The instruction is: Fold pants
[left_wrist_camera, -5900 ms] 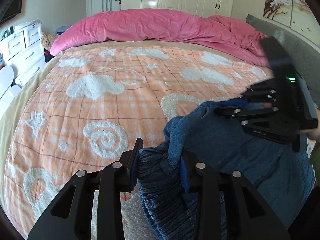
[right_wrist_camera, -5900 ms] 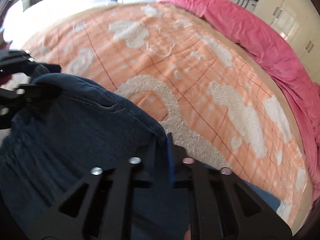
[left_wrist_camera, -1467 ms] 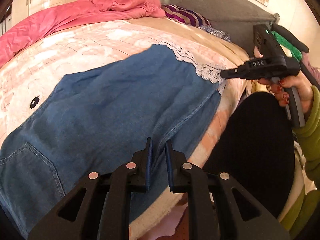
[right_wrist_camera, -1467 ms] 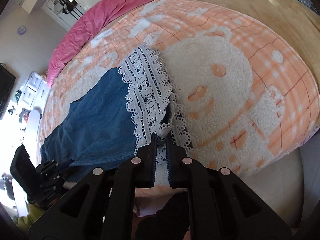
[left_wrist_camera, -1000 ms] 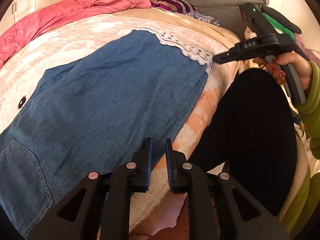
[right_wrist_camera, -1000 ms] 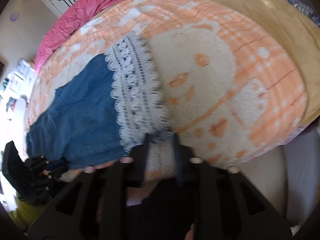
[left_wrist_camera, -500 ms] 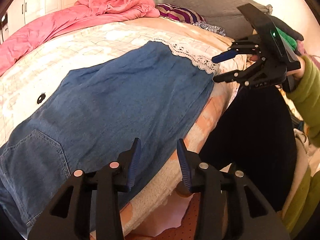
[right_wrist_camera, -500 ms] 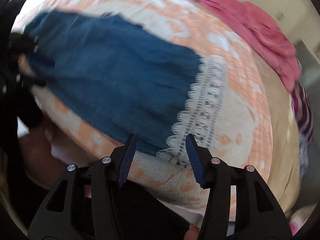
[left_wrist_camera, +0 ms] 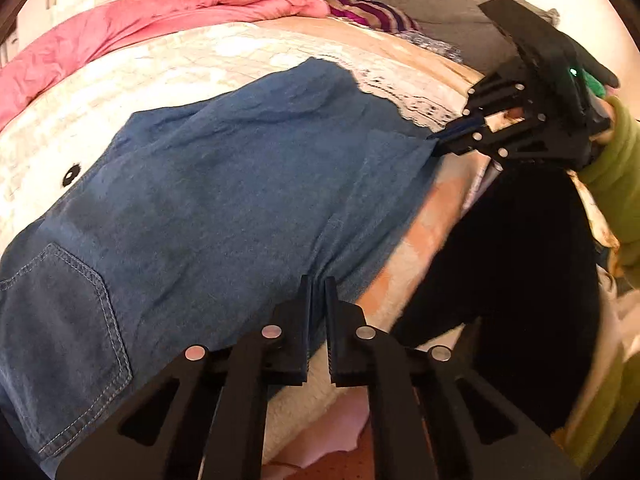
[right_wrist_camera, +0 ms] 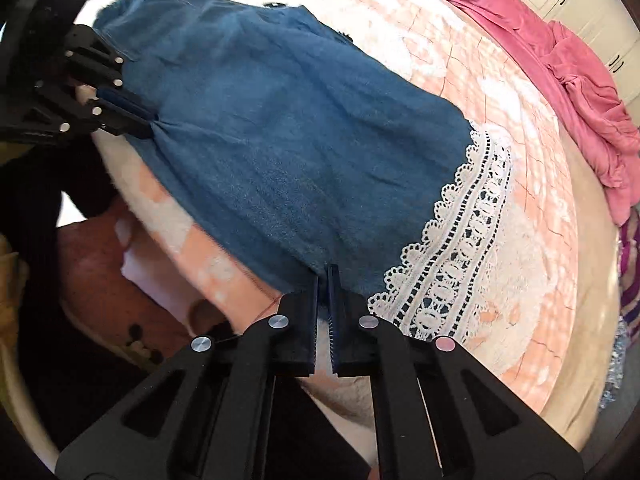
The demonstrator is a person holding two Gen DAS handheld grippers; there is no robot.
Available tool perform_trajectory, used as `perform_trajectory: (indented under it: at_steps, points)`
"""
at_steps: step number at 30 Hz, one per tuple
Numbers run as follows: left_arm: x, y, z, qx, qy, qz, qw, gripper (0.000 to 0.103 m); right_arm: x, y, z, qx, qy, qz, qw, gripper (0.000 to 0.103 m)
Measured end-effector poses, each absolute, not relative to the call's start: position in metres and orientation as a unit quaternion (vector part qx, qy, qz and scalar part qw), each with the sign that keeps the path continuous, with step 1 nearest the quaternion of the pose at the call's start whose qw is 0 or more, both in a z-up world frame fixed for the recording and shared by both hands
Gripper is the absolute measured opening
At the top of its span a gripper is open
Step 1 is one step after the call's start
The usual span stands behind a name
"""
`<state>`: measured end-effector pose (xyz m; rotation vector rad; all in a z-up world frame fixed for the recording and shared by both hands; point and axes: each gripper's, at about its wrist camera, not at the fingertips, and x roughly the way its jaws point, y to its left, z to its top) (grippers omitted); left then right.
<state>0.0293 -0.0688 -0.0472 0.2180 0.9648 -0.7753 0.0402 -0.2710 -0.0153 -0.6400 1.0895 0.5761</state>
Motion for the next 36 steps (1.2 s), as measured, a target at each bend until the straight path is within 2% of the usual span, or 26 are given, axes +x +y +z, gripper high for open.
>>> perform_trajectory:
  at_steps: [3,7,10,12,13,14,15,17,25,28,30,32,36]
  points:
    - [0.028,-0.071,-0.049,0.113,0.456,-0.368,0.803,0.006,0.039,-0.269,-0.026,-0.297,0.521,0.269,0.753,0.002]
    - [0.028,-0.073,-0.055,0.115,0.467,-0.373,0.794,0.009,0.037,-0.269,-0.037,-0.289,0.542,0.28,0.738,0.013]
    - [0.03,-0.067,-0.051,0.096,0.467,-0.38,0.793,0.022,0.034,-0.273,-0.024,-0.253,0.548,0.283,0.745,0.021]
    - [0.026,-0.062,-0.039,0.085,0.449,-0.388,0.8,0.038,0.034,-0.281,-0.003,-0.225,0.526,0.29,0.768,0.021]
    - [0.026,-0.058,-0.031,0.071,0.439,-0.397,0.803,0.041,0.037,-0.287,0.012,-0.203,0.507,0.293,0.785,0.024]
    - [0.026,-0.056,-0.024,0.059,0.431,-0.399,0.807,0.043,0.04,-0.292,0.023,-0.179,0.49,0.293,0.801,0.032]
    - [0.03,-0.055,-0.018,0.055,0.424,-0.393,0.814,0.045,0.044,-0.295,0.03,-0.161,0.478,0.29,0.813,0.036]
    - [0.04,-0.055,-0.012,0.05,0.42,-0.366,0.829,0.048,0.064,-0.3,0.037,-0.123,0.466,0.273,0.833,0.04]
    - [0.071,-0.064,-0.05,0.051,0.482,-0.305,0.82,0.048,0.125,-0.304,-0.032,-0.072,0.562,0.199,0.8,0.04]
    - [0.075,-0.057,-0.022,0.045,0.466,-0.305,0.829,0.049,0.122,-0.311,-0.014,-0.044,0.551,0.209,0.806,0.043]
    - [0.087,-0.055,0.003,0.058,0.438,-0.301,0.845,0.058,0.125,-0.317,0.009,-0.025,0.515,0.222,0.827,0.043]
    - [0.112,-0.058,0.018,0.096,0.419,-0.268,0.862,0.058,0.139,-0.325,0.035,-0.02,0.475,0.197,0.857,0.051]
    - [0.167,-0.059,0.003,0.111,0.465,-0.265,0.837,0.058,0.189,-0.353,0.05,0.04,0.454,0.172,0.873,0.052]
